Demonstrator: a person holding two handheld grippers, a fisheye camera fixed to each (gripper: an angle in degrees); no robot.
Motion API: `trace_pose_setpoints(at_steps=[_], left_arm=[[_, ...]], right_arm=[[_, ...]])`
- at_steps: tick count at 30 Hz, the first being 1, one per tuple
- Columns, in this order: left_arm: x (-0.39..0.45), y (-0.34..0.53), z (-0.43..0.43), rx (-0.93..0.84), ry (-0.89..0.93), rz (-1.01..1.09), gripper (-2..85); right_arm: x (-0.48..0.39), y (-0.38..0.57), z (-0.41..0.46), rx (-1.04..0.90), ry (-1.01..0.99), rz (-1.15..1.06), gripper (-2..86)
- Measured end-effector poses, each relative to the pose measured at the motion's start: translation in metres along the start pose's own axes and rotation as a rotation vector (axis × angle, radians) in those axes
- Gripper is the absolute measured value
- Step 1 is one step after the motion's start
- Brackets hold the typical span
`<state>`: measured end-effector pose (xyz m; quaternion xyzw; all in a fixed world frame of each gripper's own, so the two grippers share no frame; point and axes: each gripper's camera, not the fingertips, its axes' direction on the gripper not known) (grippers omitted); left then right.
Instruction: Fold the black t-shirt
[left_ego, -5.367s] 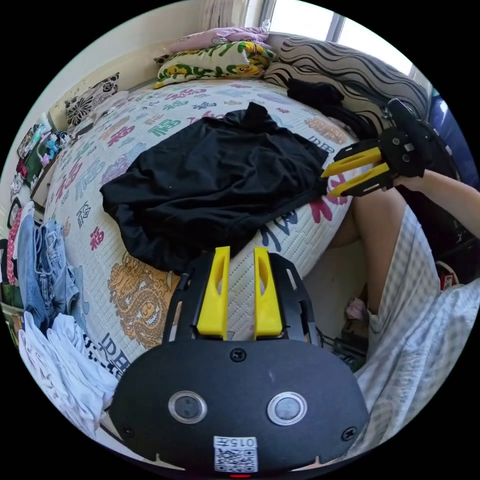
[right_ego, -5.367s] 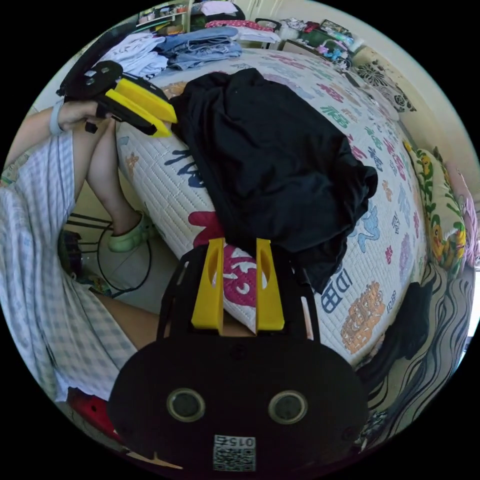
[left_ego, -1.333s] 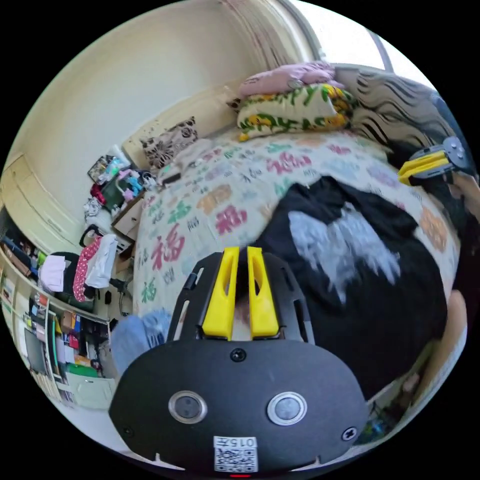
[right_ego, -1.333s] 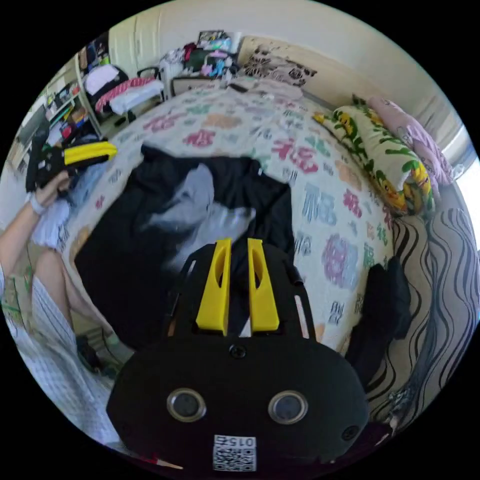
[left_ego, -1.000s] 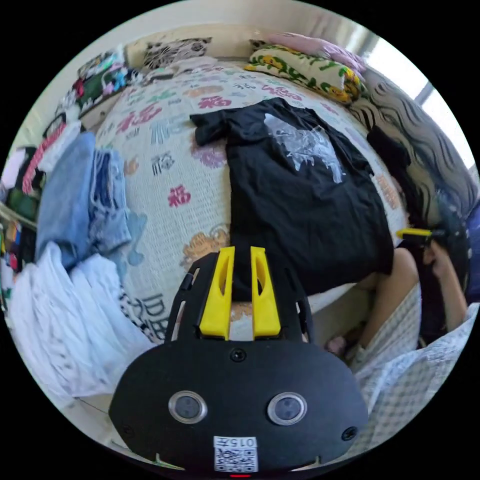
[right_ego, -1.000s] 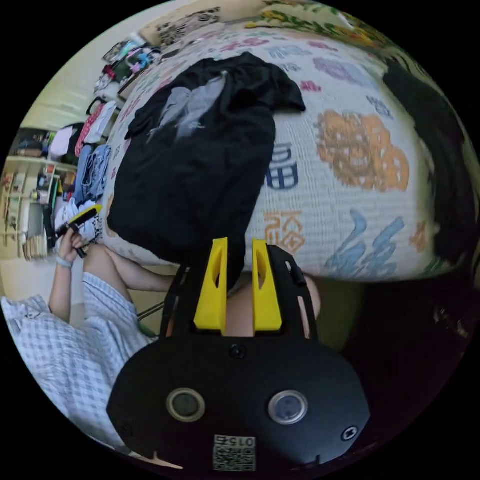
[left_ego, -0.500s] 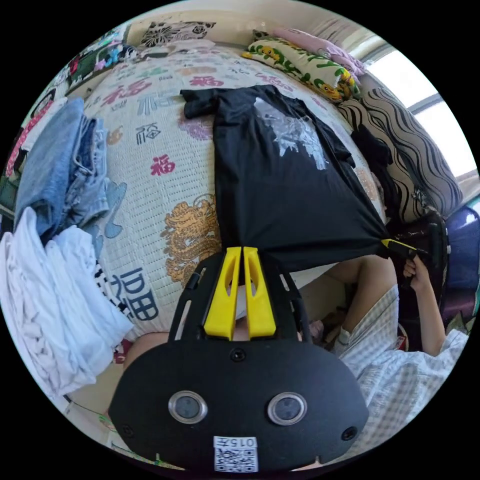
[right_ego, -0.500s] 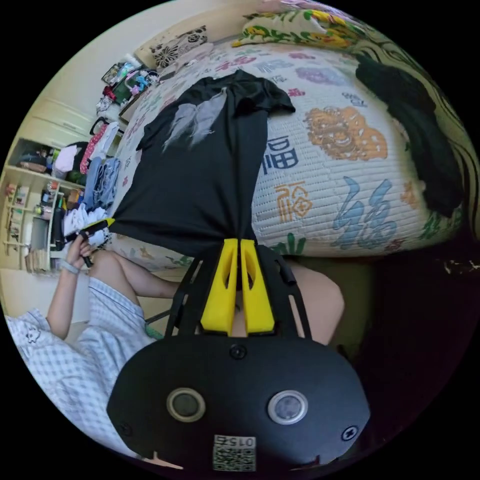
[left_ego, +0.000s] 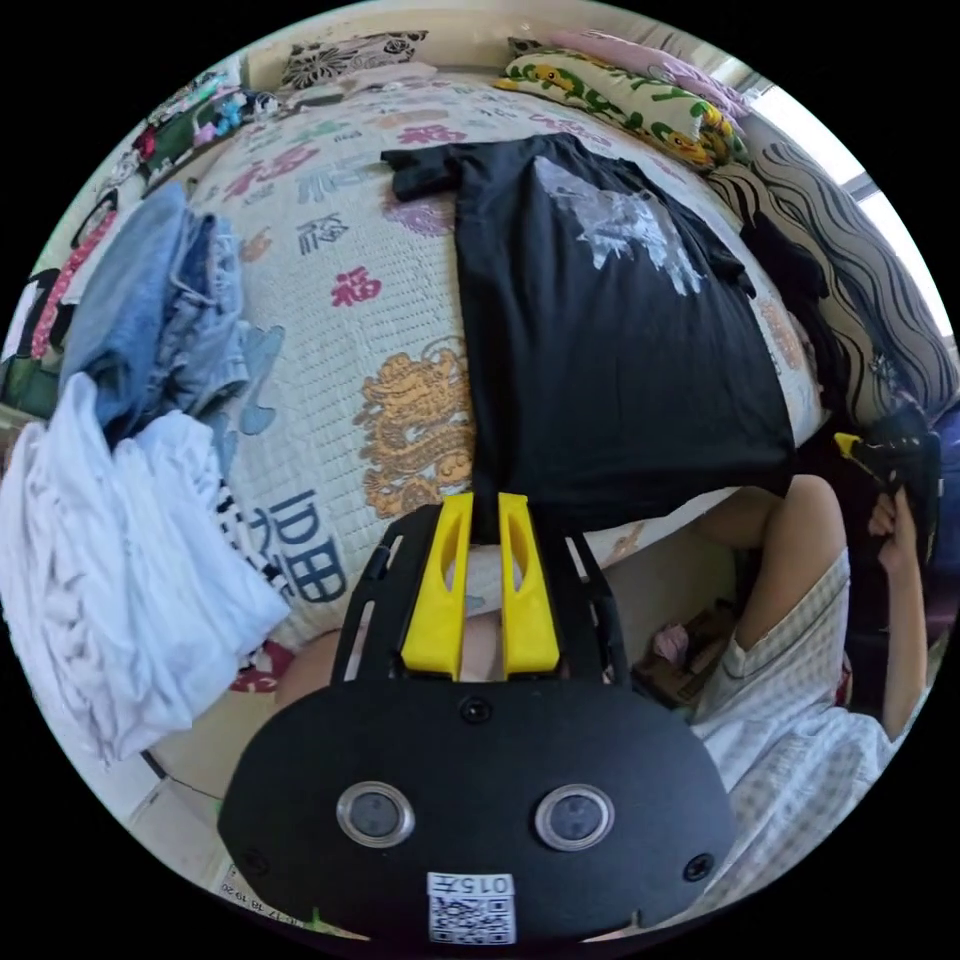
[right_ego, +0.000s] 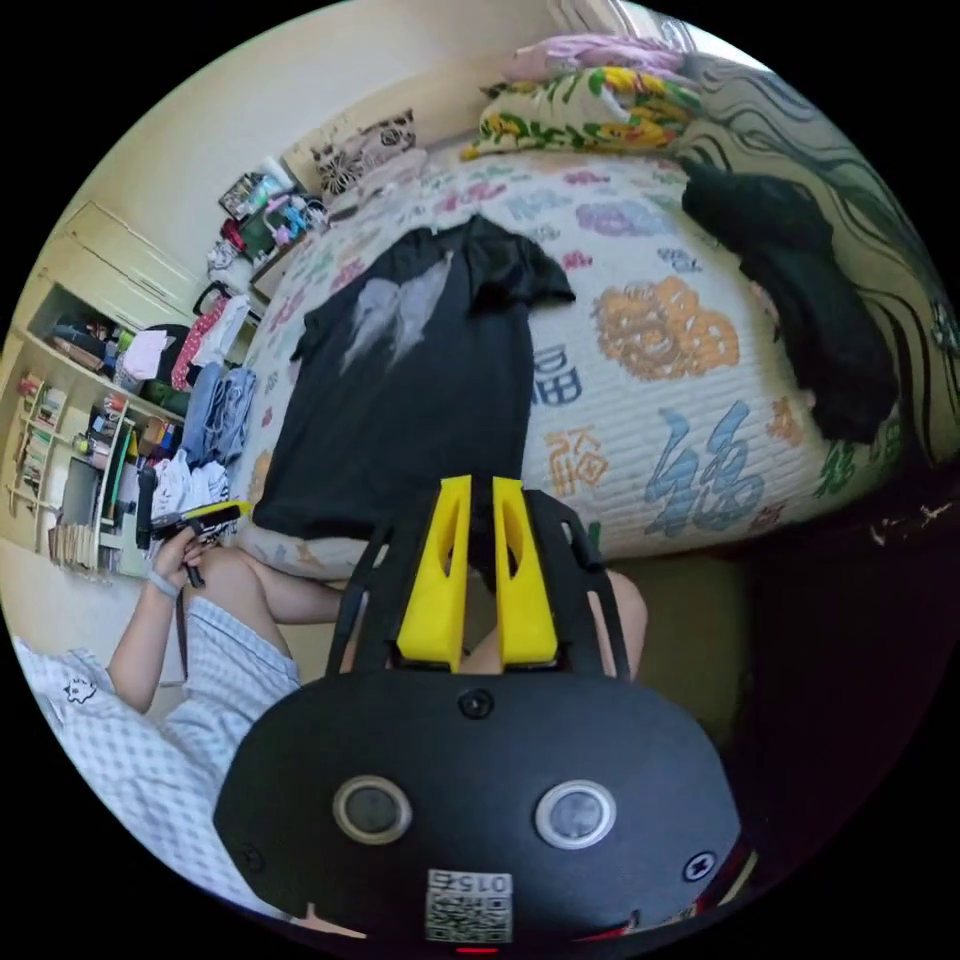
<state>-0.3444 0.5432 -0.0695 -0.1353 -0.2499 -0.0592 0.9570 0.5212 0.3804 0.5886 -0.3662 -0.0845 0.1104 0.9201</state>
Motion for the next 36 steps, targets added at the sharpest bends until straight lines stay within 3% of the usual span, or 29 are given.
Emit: trace_pose_setpoints(at_steps=[5, 9, 11, 14, 17, 20, 22, 25, 28, 32, 36], left_arm=[[0.008, -0.02, 0.001, 0.167, -0.009, -0.066, 5.1], [0.055, -0.096, 0.023, 0.279, 0.159, 0.092, 4.8], [0.084, -0.146, 0.048, 0.278, 0.219, 0.174, 4.5], [0.139, -0.232, 0.102, 0.191, 0.309, 0.259, 3.2], [0.189, -0.286, 0.158, 0.094, 0.507, 0.241, 1.5], [0.232, -0.302, 0.2, 0.014, 0.587, 0.187, 0.6], [0.257, -0.308, 0.225, -0.064, 0.626, 0.151, 0.2], [0.279, -0.323, 0.248, -0.129, 0.622, 0.095, 0.0], [0.299, -0.351, 0.268, -0.139, 0.646, 0.025, 0.1], [0.341, -0.396, 0.29, -0.114, 0.637, 0.027, 0.7], [0.406, -0.451, 0.319, -0.084, 0.601, 0.064, 2.3]], right_arm=[[0.012, -0.076, 0.031, -0.004, 0.081, -0.114, 7.5], [0.006, -0.148, 0.109, -0.064, 0.024, -0.258, 7.9], [-0.002, -0.173, 0.148, -0.13, -0.008, -0.341, 8.2], [-0.018, -0.193, 0.203, -0.196, 0.136, -0.529, 7.8], [-0.012, -0.198, 0.225, -0.176, 0.202, -0.566, 1.1], [0.025, -0.214, 0.211, -0.145, 0.02, -0.424, 0.0], [0.081, -0.237, 0.187, -0.065, -0.12, -0.205, -0.3], [0.166, -0.262, 0.171, 0.033, -0.138, 0.065, -0.2], [0.245, -0.277, 0.184, -0.001, -0.138, 0.271, 0.3], [0.287, -0.275, 0.19, -0.019, -0.099, 0.298, 3.0], [0.299, -0.254, 0.22, -0.153, -0.251, 0.269, 7.0]])
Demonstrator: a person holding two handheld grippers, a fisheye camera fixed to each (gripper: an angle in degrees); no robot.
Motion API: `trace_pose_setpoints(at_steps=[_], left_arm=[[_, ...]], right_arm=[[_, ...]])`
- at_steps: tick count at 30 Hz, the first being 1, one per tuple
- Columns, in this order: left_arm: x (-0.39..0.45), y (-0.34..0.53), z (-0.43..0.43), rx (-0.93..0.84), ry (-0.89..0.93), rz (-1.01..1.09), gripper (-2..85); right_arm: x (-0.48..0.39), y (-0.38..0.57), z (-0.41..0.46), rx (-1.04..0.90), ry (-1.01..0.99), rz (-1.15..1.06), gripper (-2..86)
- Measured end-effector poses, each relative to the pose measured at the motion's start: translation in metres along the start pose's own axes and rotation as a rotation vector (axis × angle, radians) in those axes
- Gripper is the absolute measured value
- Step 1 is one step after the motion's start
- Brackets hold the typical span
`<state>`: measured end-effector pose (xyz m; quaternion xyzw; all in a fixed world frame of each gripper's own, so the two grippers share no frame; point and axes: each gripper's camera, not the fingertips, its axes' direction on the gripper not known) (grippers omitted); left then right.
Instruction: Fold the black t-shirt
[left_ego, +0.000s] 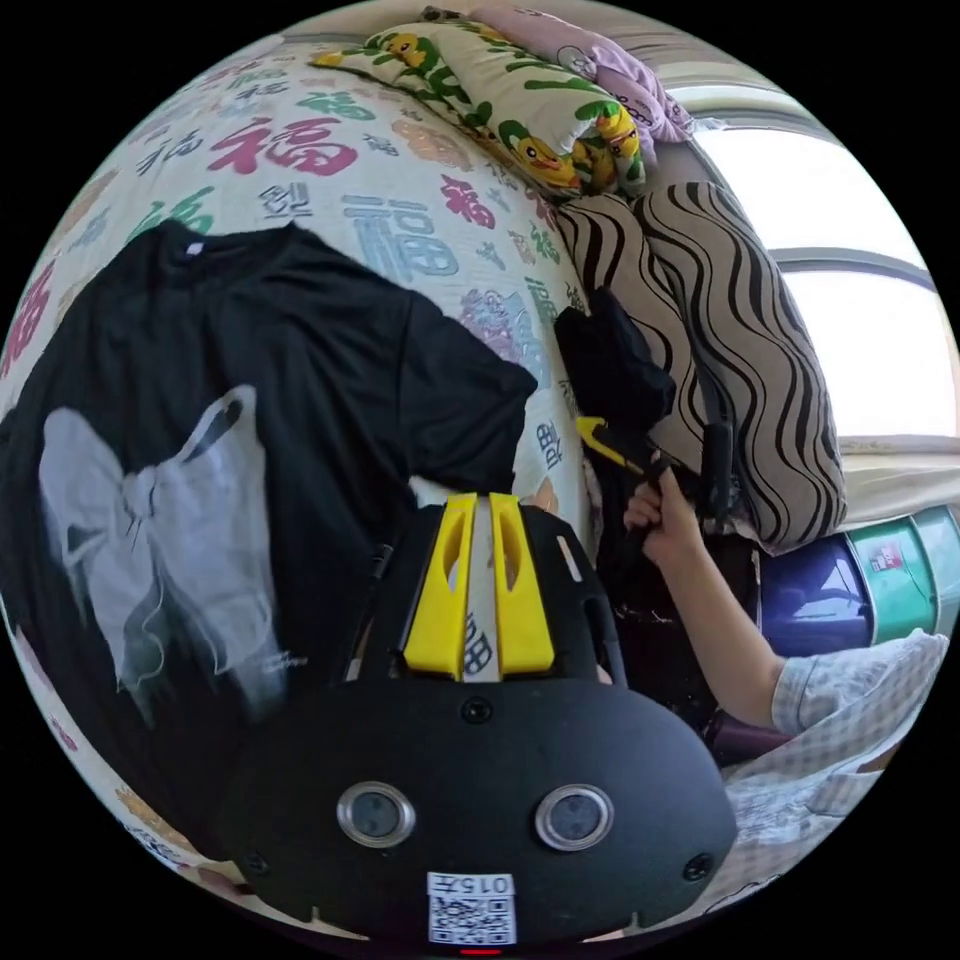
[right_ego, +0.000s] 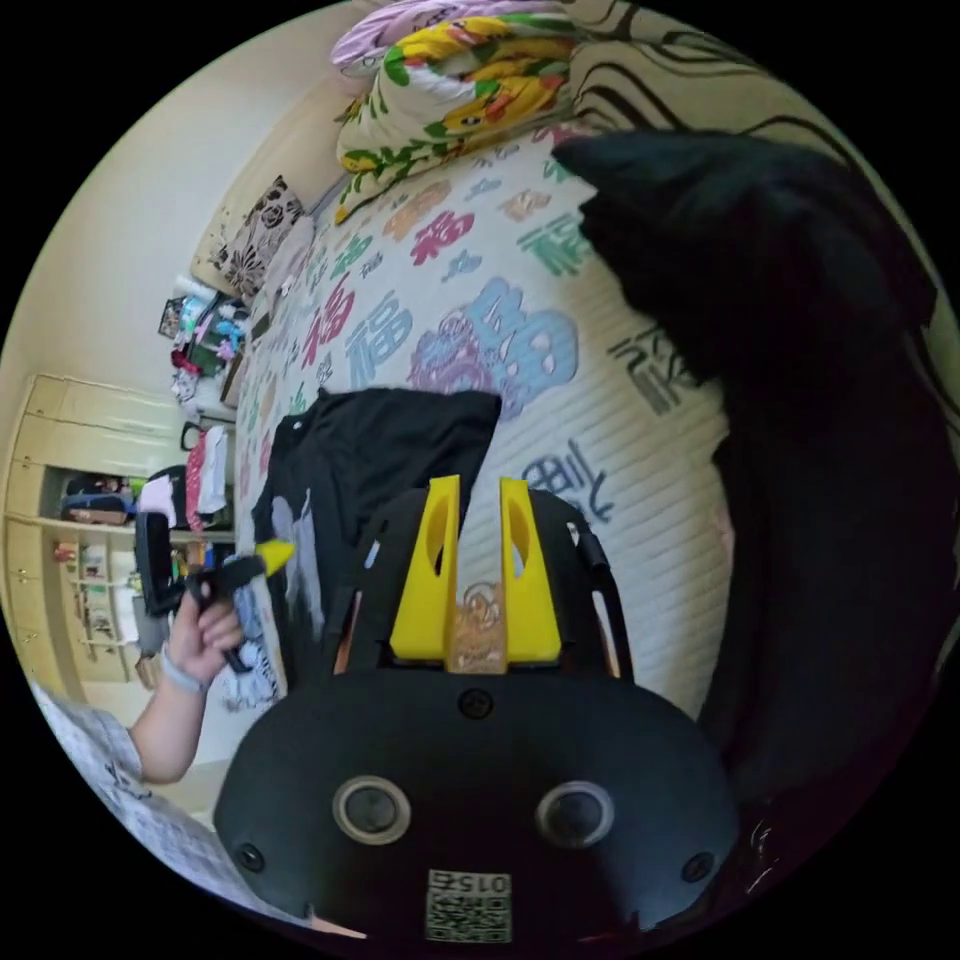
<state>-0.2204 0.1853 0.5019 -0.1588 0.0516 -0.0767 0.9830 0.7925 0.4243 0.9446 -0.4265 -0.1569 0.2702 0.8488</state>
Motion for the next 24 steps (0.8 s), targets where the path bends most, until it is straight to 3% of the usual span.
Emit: trace_pose_setpoints(at_steps=[5, 9, 12, 16, 21, 24], left_arm=[[0.06, -0.074, 0.088, -0.047, -0.155, 0.121, 6.0], [0.109, -0.121, 0.181, -0.19, -0.462, 0.282, 8.1], [0.126, -0.132, 0.222, -0.264, -0.642, 0.357, 7.2], [0.137, -0.129, 0.219, -0.208, -0.576, 0.355, 0.7], [0.147, -0.13, 0.194, -0.087, -0.386, 0.322, 0.5], [0.144, -0.137, 0.208, -0.21, -0.446, 0.307, 3.0]], right_arm=[[-0.005, 0.003, 0.06, -0.16, -0.051, -0.04, 7.6], [-0.004, -0.013, 0.08, -0.163, 0.001, 0.041, 3.0], [0.002, -0.017, 0.079, -0.16, -0.166, 0.053, 0.1], [-0.006, -0.024, 0.071, -0.143, -0.144, 0.059, -0.5], [-0.02, -0.035, 0.039, -0.053, -0.031, 0.072, -0.7], [-0.026, -0.044, 0.034, -0.069, 0.036, 0.14, -0.6]])
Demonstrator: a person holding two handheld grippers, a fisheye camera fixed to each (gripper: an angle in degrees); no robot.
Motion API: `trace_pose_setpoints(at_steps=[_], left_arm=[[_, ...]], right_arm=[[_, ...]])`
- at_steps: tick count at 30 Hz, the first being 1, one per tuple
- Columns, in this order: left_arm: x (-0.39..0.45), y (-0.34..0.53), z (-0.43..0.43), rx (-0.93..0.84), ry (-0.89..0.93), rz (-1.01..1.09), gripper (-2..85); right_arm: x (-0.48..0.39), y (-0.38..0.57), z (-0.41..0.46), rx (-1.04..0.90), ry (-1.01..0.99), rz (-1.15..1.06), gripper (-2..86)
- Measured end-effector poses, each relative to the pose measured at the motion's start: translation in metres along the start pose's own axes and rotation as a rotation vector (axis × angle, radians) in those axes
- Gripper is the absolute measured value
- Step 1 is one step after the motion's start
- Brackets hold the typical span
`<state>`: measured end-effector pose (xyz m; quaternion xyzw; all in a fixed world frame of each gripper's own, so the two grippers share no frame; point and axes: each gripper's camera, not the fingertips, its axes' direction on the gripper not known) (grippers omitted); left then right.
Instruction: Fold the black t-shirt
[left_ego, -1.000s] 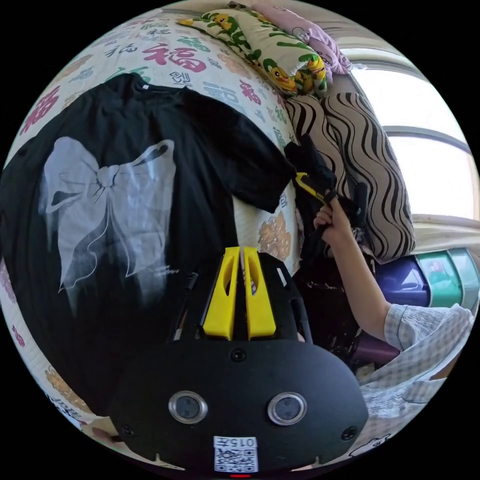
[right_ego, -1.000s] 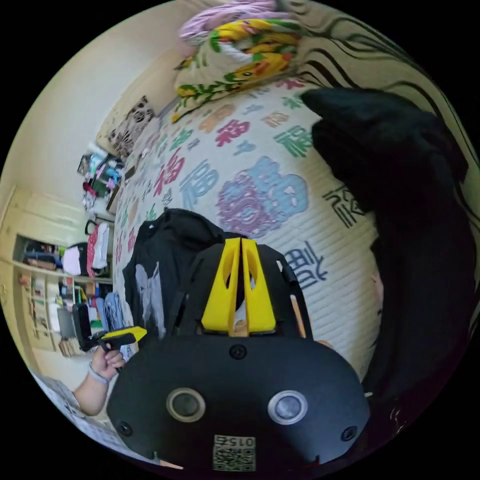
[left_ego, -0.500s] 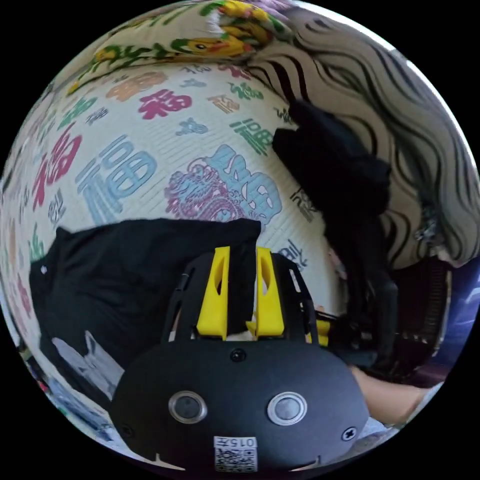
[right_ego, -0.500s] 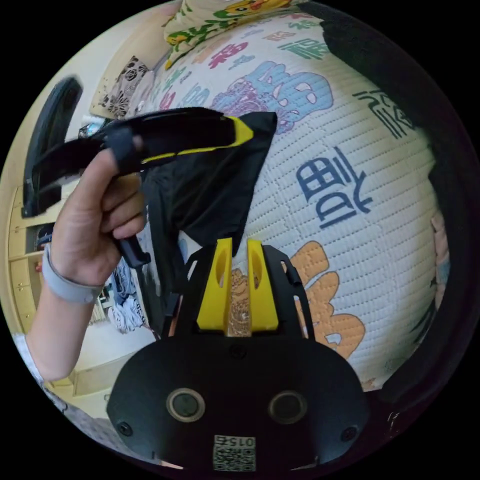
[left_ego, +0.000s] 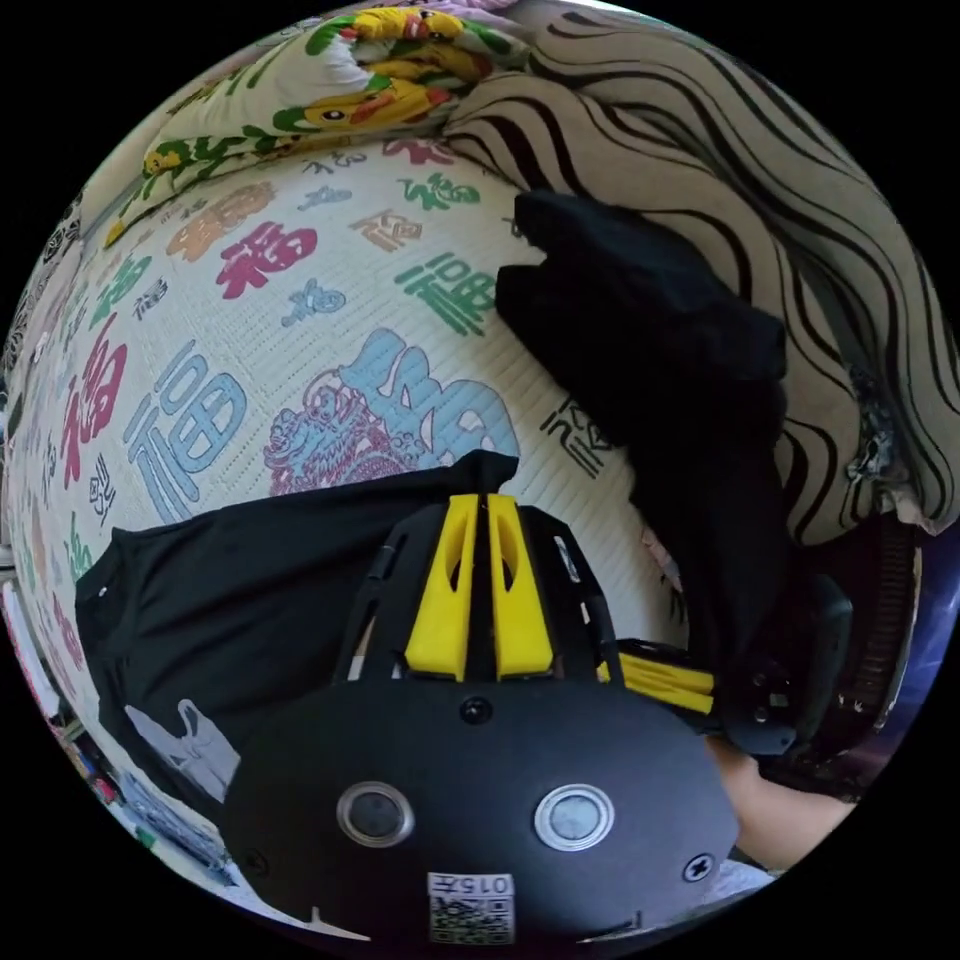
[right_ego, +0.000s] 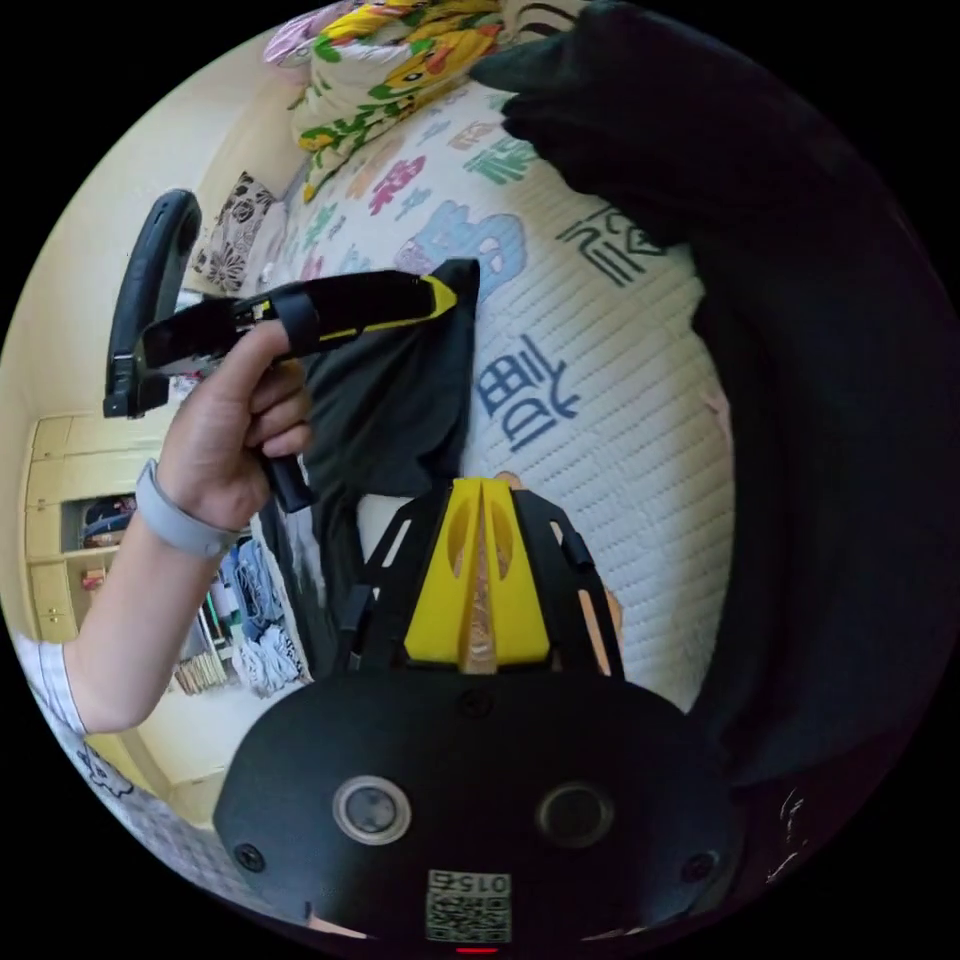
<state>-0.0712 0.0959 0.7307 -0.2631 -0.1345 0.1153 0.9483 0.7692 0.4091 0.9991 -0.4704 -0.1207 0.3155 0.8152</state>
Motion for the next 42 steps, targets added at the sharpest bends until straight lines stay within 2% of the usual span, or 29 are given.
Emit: trace_pose_setpoints(at_steps=[3, 5, 7, 9, 11, 14, 17, 19, 21, 22, 24, 25, 29, 34, 37, 39, 42], left_arm=[[-0.001, 0.006, -0.014, -0.045, -0.101, 0.1, 5.1], [0.0, 0.02, -0.041, -0.019, -0.237, 0.23, 5.0], [-0.005, 0.045, -0.076, 0.026, -0.495, 0.341, 4.3], [-0.018, 0.067, -0.105, 0.08, -0.549, 0.372, 3.2], [-0.04, 0.09, -0.137, 0.107, -0.511, 0.354, 2.3], [-0.106, 0.151, -0.195, 0.221, -0.409, 0.162, 1.4], [-0.215, 0.246, -0.236, 0.295, -0.184, -0.137, 1.0], [-0.319, 0.345, -0.251, 0.31, -0.048, -0.444, 0.9], [-0.388, 0.424, -0.256, 0.338, -0.005, -0.652, 0.8], [-0.429, 0.472, -0.255, 0.292, -0.005, -0.791, 0.9], [-0.479, 0.531, -0.257, 0.224, -0.027, -0.949, 1.0], [-0.503, 0.563, -0.261, 0.251, 0.002, -1.009, 1.1], [-0.557, 0.617, -0.267, 0.36, 0.148, -1.059, 1.3], [-0.612, 0.642, -0.269, 0.32, 0.21, -1.026, 0.2], [-0.631, 0.657, -0.28, 0.29, 0.217, -0.996, -0.4], [-0.641, 0.671, -0.293, 0.291, 0.232, -0.978, -0.7], [-0.658, 0.701, -0.329, 0.367, 0.194, -0.96, -0.8]], right_arm=[[-0.026, -0.006, -0.008, -0.015, 0.083, -0.004, -0.5], [-0.057, -0.008, -0.016, 0.004, 0.086, -0.064, -0.5], [-0.116, -0.011, -0.021, 0.048, 0.066, -0.187, -0.5], [-0.164, -0.016, -0.013, 0.035, 0.069, -0.248, -0.5], [-0.214, -0.022, -0.001, 0.03, 0.062, -0.3, -0.5], [-0.303, -0.034, 0.019, 0.024, 0.018, -0.365, -0.5], [-0.408, -0.046, 0.044, -0.019, -0.032, -0.512, -0.2], [-0.502, -0.055, 0.075, -0.093, -0.065, -0.642, 0.6], [-0.574, -0.062, 0.102, -0.149, -0.088, -0.74, 1.7], [-0.622, -0.065, 0.121, -0.168, -0.074, -0.807, 2.7], [-0.692, -0.07, 0.154, -0.186, 0.002, -0.886, 4.3], [-0.736, -0.073, 0.177, -0.204, 0.04, -0.936, 4.9], [-0.848, -0.079, 0.251, -0.358, 0.079, -1.048, 5.7], [-0.958, -0.067, 0.339, -0.536, 0.317, -1.257, 7.3], [-0.988, -0.059, 0.369, -0.679, 0.416, -1.288, 2.6], [-1.004, -0.056, 0.371, -0.693, 0.42, -1.315, 0.3], [-1.043, -0.069, 0.349, -0.553, 0.379, -1.268, -0.6]])
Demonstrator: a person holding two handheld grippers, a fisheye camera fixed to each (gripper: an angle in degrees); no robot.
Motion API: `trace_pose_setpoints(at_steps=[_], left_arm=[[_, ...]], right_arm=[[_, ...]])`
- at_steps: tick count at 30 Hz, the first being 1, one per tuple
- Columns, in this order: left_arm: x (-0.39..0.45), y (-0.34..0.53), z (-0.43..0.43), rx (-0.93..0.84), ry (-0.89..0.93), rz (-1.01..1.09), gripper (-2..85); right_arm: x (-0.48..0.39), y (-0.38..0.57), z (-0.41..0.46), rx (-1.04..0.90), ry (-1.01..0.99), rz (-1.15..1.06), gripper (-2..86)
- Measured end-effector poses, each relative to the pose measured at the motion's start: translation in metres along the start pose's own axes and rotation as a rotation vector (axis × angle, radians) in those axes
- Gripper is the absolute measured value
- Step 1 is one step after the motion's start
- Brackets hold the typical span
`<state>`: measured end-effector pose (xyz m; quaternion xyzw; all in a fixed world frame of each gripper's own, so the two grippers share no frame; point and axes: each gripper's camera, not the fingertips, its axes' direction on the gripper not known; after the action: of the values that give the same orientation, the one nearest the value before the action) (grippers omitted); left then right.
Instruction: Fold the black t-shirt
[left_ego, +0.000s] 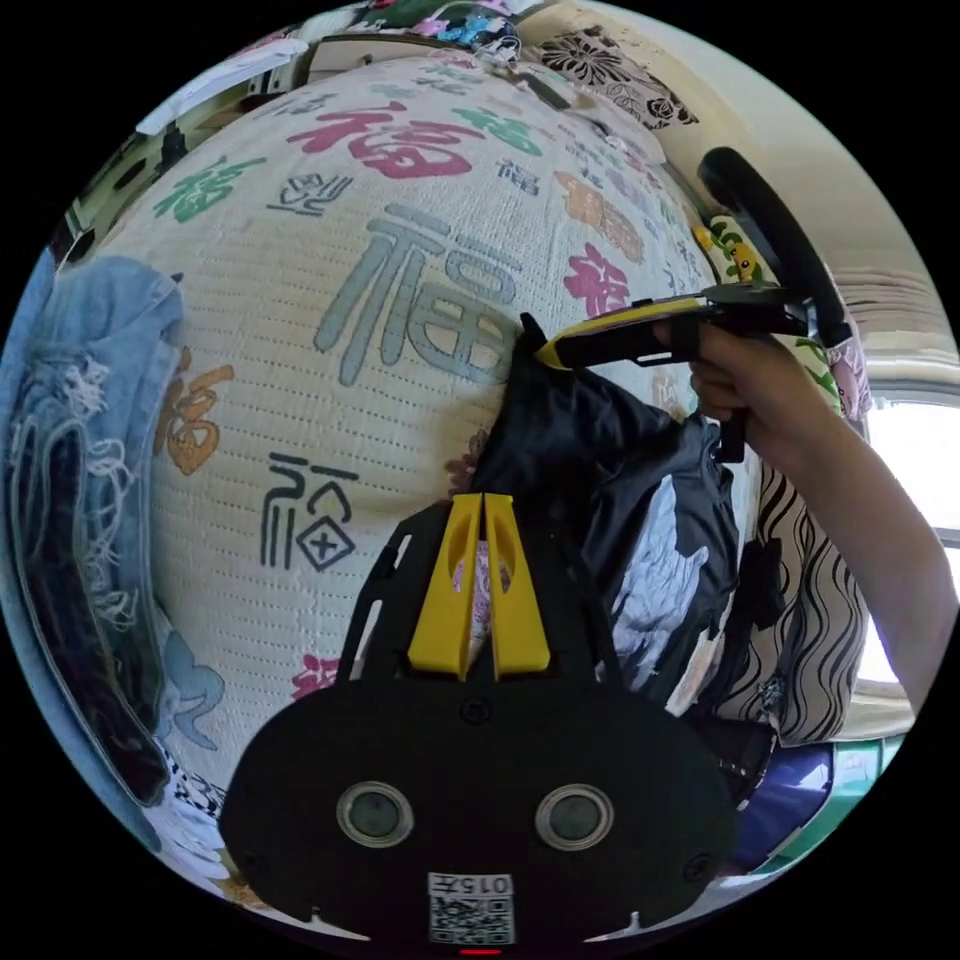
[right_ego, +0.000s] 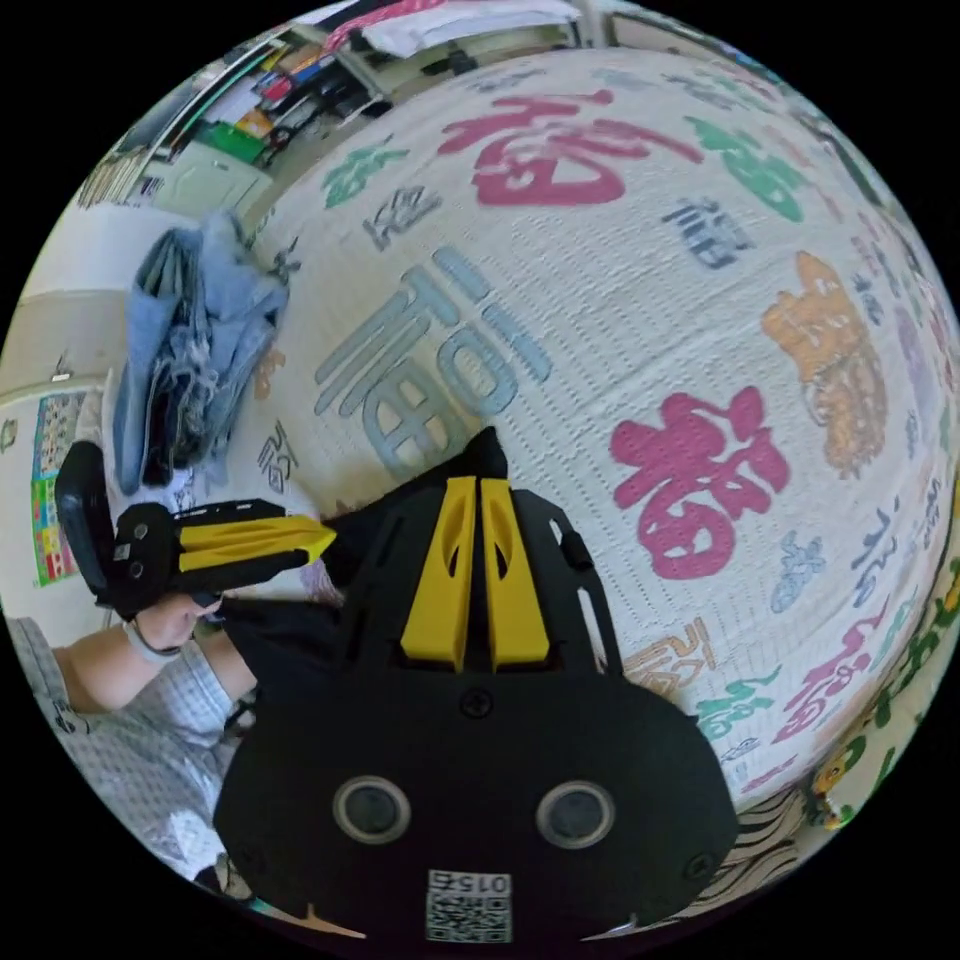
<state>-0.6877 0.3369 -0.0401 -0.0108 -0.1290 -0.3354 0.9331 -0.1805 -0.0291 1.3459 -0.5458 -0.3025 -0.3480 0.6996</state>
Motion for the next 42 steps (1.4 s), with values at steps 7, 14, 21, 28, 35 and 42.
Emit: trace_pose_setpoints(at_steps=[7, 14, 21, 28, 35, 42], left_arm=[[-0.042, -0.042, -0.095, 0.191, -0.152, 0.017, -0.9], [-0.069, -0.055, -0.126, 0.133, -0.041, 0.039, 0.2], [-0.089, -0.062, -0.134, 0.148, 0.083, -0.065, 0.9], [-0.087, -0.048, -0.179, 0.205, -0.164, 0.008, 0.0], [-0.084, -0.015, -0.209, 0.188, -0.227, 0.032, 0.6], [-0.074, 0.095, -0.246, 0.003, -0.083, 0.095, 3.7]], right_arm=[[-0.005, -0.055, -0.054, 0.148, 0.108, 0.104, -0.5], [-0.01, -0.065, -0.042, 0.082, 0.138, 0.143, 0.7], [-0.02, -0.052, -0.058, 0.132, 0.035, 0.087, -0.3], [-0.029, -0.006, -0.045, 0.164, 0.138, 0.118, 5.8], [-0.009, 0.174, -0.067, 0.414, -0.035, 0.217, 7.8], [-0.035, 0.498, 0.007, 0.337, -0.166, 0.679, 6.9]])
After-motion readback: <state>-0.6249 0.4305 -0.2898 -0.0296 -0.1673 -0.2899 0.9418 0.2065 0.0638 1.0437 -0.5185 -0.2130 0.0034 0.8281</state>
